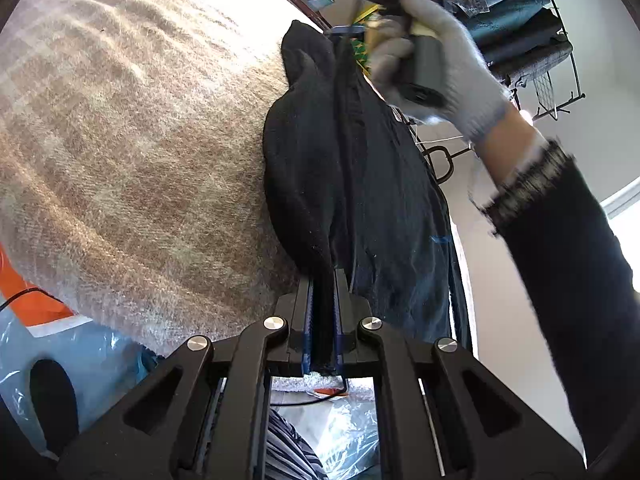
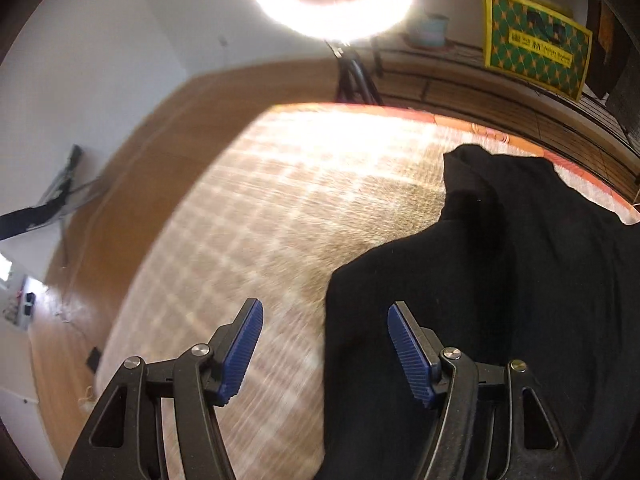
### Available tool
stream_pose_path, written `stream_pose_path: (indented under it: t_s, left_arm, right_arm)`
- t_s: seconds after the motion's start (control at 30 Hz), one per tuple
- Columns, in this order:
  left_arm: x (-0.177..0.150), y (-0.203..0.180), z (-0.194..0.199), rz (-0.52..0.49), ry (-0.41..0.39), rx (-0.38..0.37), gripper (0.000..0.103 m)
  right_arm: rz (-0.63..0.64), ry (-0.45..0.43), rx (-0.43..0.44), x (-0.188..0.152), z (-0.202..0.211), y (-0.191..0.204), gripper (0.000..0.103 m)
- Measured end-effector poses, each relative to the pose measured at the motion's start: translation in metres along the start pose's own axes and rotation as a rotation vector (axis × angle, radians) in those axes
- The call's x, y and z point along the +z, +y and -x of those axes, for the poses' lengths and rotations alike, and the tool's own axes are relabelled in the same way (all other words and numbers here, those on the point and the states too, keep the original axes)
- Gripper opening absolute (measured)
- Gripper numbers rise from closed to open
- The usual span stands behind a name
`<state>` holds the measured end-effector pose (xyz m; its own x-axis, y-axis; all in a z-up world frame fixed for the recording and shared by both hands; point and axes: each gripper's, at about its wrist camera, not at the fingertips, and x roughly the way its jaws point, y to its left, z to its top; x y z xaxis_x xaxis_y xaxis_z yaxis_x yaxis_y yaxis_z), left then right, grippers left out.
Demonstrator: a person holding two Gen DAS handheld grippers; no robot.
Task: Fold large clothes
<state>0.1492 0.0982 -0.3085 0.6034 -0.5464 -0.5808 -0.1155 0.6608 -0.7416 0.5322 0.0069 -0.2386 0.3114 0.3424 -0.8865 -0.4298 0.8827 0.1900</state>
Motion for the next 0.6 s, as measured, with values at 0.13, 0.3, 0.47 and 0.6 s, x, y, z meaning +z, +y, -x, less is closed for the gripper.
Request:
stream_pose_path:
  t_s: [0.13,0.3,0.47,0.6]
  left_arm:
    - [0.0,0.005,0.001,0.007,0.006,-0.012,0.006]
    - [0.001,0.001,-0.003,-0.005,0.005,-0.011,0.006]
    - [0.001,-0.005,-0.002,-0.015,0.001,-0.005,0.006]
    - [0.003,-0.01,0.001,-0.018,-0.009,-0.004,0.006]
  right_arm:
    - [0.035,0.03,-0.103,0.01,-0.03,0.008,0.068]
    - [0.07,0.095,-0.194,0.014,-0.057,0.007,0.067]
    - [0.144,0.102,-0.237,0.014,-0.058,0.001,0.029]
    - [0.123,0.09,-0.186,0.017,-0.048,-0.017,0.009]
